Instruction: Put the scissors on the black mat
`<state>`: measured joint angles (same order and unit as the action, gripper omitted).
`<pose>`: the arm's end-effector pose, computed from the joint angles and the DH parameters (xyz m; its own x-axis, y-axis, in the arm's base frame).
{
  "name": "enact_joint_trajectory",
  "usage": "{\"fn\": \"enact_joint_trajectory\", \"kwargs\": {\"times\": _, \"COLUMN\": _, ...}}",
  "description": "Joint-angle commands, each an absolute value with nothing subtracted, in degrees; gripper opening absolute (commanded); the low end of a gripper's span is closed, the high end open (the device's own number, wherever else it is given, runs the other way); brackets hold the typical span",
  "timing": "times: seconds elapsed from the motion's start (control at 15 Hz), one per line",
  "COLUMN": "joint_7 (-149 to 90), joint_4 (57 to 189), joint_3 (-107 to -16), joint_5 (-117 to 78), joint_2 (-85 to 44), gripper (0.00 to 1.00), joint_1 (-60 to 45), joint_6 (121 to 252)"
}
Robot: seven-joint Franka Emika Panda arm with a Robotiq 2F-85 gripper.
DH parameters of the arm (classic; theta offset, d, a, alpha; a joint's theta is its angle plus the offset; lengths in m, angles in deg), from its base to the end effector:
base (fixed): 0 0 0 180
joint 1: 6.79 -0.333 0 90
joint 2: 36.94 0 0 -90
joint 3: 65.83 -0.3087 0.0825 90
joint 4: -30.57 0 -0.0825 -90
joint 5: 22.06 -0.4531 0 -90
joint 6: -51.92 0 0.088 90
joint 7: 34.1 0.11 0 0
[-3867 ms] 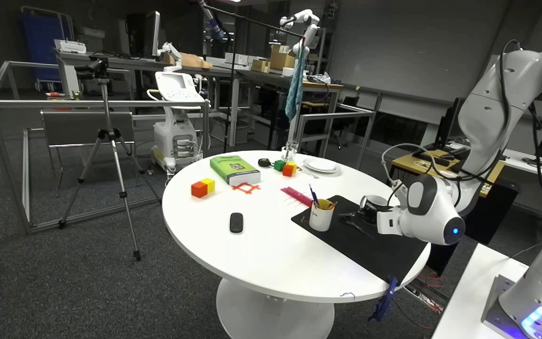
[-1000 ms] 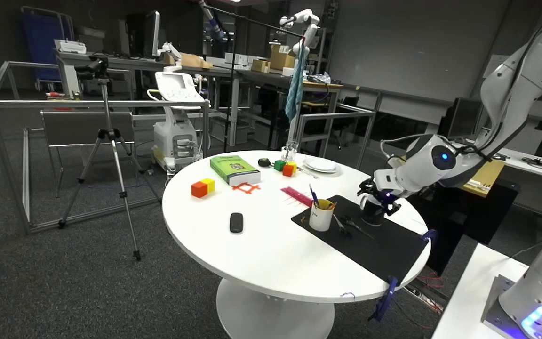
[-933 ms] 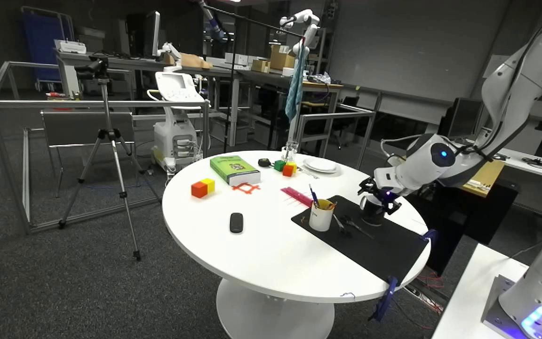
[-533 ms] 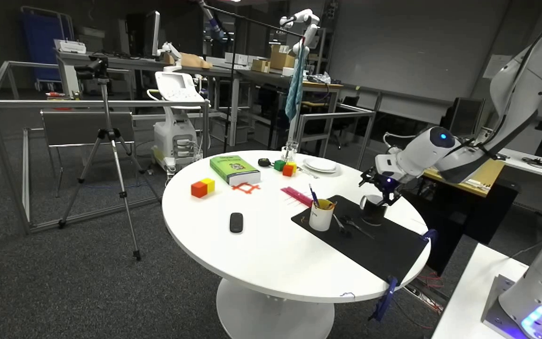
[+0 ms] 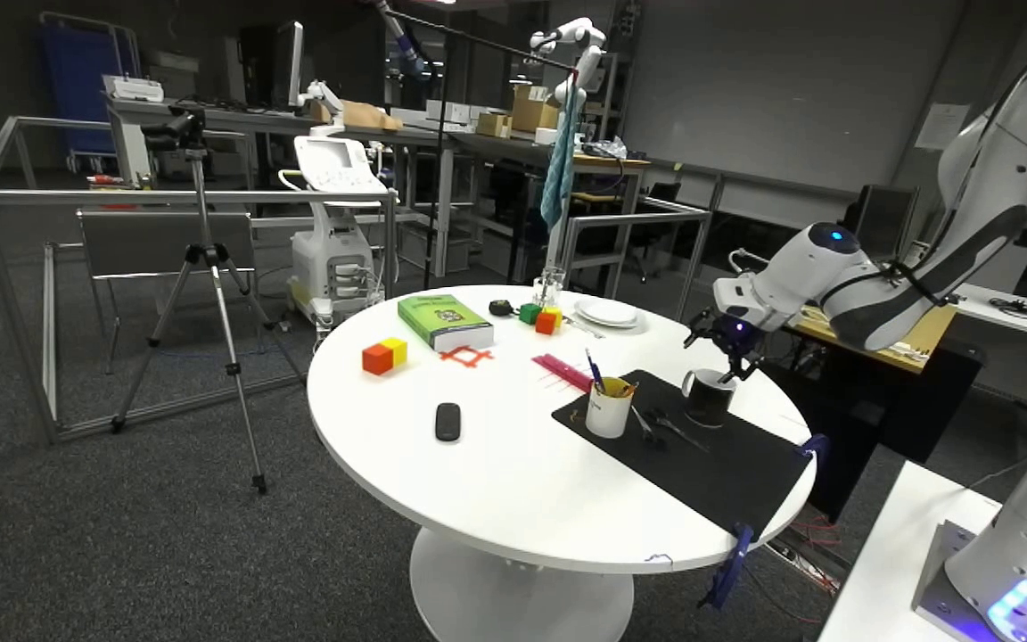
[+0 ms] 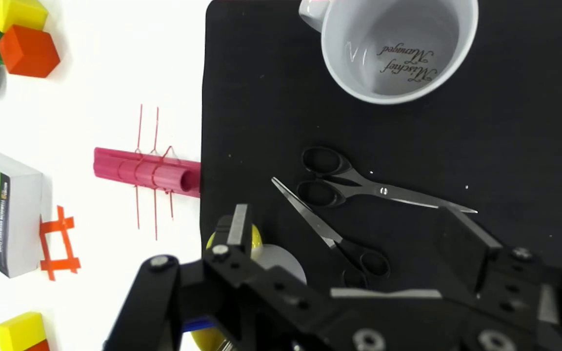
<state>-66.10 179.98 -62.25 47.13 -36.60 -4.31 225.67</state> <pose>0.4718 0.0208 0.2021 -0.0189 0.9837 -0.1788 0.8908 0.0978 0.4437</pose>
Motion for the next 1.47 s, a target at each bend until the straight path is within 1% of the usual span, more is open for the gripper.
{"fn": "enact_joint_trajectory", "kwargs": {"times": 0.0, "joint_7": -81.16, "joint_4": 184.47, "joint_3": -61.95, "joint_5": 32.72, "joint_2": -39.72, "gripper": 1.0, "joint_1": -3.82, "joint_6": 227.22}}
{"fn": "enact_joint_trajectory", "kwargs": {"times": 0.4, "joint_7": -106.0, "joint_4": 186.91, "joint_3": -64.01, "joint_5": 3.02, "joint_2": -41.76, "gripper": 1.0, "joint_1": -6.16, "joint_6": 223.64}}
{"fn": "enact_joint_trajectory", "kwargs": {"times": 0.6, "joint_7": -115.92, "joint_4": 186.13, "joint_3": -63.9, "joint_5": -9.52, "joint_2": -44.56, "gripper": 1.0, "joint_1": -8.82, "joint_6": 219.31}}
{"fn": "enact_joint_trajectory", "kwargs": {"times": 0.8, "joint_7": -118.99, "joint_4": 184.82, "joint_3": -63.02, "joint_5": -12.5, "joint_2": -47.88, "gripper": 1.0, "joint_1": -9.52, "joint_6": 214.89}}
{"fn": "enact_joint_trajectory", "kwargs": {"times": 0.87, "joint_7": -115.64, "joint_4": 184.47, "joint_3": -63.8, "joint_5": -9.97, "joint_2": -43.59, "gripper": 1.0, "joint_1": -8.92, "joint_6": 218.13}}
{"fn": "enact_joint_trajectory", "kwargs": {"times": 1.07, "joint_7": -116.14, "joint_4": 184.37, "joint_3": -63.36, "joint_5": -10.48, "joint_2": -46.24, "gripper": 1.0, "joint_1": -9.23, "joint_6": 216.24}}
{"fn": "enact_joint_trajectory", "kwargs": {"times": 1.4, "joint_7": -116.14, "joint_4": 184.44, "joint_3": -63.34, "joint_5": -10.53, "joint_2": -46.35, "gripper": 1.0, "joint_1": -9.25, "joint_6": 216.23}}
